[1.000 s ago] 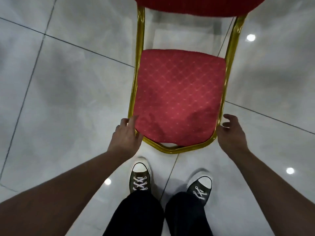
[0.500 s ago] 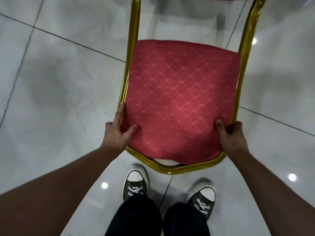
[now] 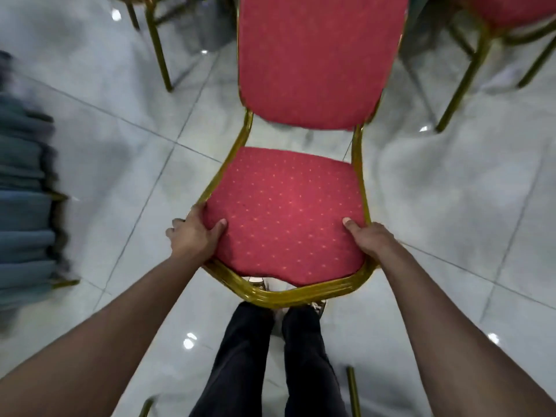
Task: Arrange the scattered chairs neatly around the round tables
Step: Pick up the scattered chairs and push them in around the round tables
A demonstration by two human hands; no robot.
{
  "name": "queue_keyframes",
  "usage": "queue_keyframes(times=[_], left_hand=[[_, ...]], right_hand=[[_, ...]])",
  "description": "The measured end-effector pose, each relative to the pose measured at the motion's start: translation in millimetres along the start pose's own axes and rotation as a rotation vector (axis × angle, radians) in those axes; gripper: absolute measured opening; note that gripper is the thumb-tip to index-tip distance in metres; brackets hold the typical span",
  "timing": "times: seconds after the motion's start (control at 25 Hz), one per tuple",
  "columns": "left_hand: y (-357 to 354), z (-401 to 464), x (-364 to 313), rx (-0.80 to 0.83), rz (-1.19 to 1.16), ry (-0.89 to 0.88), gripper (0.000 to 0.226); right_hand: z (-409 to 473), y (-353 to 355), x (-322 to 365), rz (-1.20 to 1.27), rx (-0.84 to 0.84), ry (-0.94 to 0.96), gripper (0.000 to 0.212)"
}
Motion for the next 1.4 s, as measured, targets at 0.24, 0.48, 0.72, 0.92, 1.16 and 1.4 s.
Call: queue_keyframes(times=[0.24,0.48,0.72,0.92,1.16,1.4], left_hand=[[127.1,-108.0,-72.7,-0.039,-0.125,-0.046,0.047],[150.5,-178.2,-96.5,-0.267,-0.028,-0.495,0.062],[188.8,-146.6,-142.1,-0.296,-0.082,-0.682,0.061],[228.9,-102.9,-202.0,-0.258,-0.002,-0.702,0.063],[267.1,-59.8,-248.6,-0.243,0.032,-0.732,0.055],[260.3,-46.3,-257.6,-0.22,-0.04,-0.746,0.06]], right_hand=[[-106.5,112.9,60.8,-0.033,0.044,0.08,0.046],[-166.7,163.5,103.4,-0.043,-0.165,0.267,0.033],[-188.0,157.5,145.5,-0.268,-0.589,0.516,0.047],[-163.7,182.9,196.6,-0.288,-0.606,0.581,0.054],[-136.0,212.9,246.8,-0.276,-0.6,0.48,0.062],[-132.6,184.2,265.9,-0.07,-0.647,0.526,0.076]])
Point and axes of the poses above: each hand's wrist, its own z-axis towards the middle knuckle, its own y-axis out of the back of the hand, x = y × z, the point moved 1 cm from there along z, towards the middle knuckle, and after that the axes turned 8 degrees about y, right-handed, at the moved point
